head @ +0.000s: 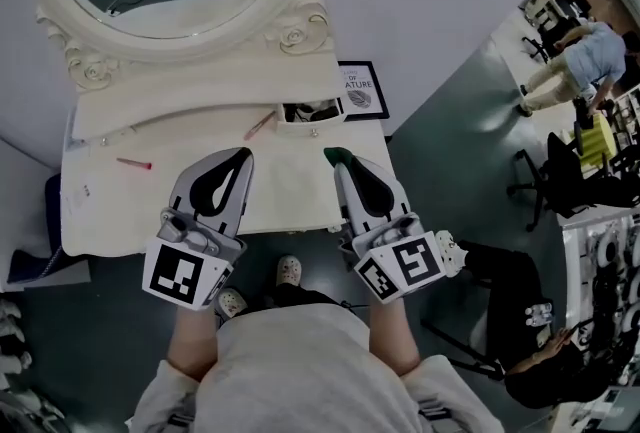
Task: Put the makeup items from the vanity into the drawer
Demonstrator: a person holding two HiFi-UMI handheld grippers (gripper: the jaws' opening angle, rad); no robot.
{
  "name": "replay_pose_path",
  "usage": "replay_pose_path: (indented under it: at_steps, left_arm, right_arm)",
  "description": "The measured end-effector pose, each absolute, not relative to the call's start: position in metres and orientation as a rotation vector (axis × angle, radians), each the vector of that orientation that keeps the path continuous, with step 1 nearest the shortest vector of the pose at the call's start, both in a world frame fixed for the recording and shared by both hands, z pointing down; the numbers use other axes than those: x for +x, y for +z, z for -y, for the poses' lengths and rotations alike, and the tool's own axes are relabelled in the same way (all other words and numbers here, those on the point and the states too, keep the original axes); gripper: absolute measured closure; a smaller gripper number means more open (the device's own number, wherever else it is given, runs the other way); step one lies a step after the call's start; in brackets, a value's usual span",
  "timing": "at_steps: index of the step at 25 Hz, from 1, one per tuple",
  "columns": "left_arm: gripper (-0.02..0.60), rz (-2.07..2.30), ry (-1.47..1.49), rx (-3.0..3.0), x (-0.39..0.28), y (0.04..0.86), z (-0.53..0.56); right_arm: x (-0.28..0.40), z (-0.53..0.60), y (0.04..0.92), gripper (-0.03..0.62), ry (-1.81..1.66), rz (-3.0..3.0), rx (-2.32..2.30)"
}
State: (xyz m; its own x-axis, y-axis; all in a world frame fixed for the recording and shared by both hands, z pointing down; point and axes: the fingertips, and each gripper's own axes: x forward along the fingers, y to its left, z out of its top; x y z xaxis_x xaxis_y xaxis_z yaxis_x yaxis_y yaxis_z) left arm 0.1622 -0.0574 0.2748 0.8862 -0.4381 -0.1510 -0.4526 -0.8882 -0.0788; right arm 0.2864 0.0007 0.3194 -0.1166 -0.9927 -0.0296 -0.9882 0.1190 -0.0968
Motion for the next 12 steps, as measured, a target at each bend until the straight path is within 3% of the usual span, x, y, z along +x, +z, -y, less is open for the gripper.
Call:
replay_pose_path:
  at_steps: [12]
  left_arm:
    - [0.571, -0.82, -0.013, -2.951, 0.165, 0.313, 0.071]
  right_arm:
    - [0.313, 0.038, 0.358, 0.551, -0.184, -2.4, -2.002]
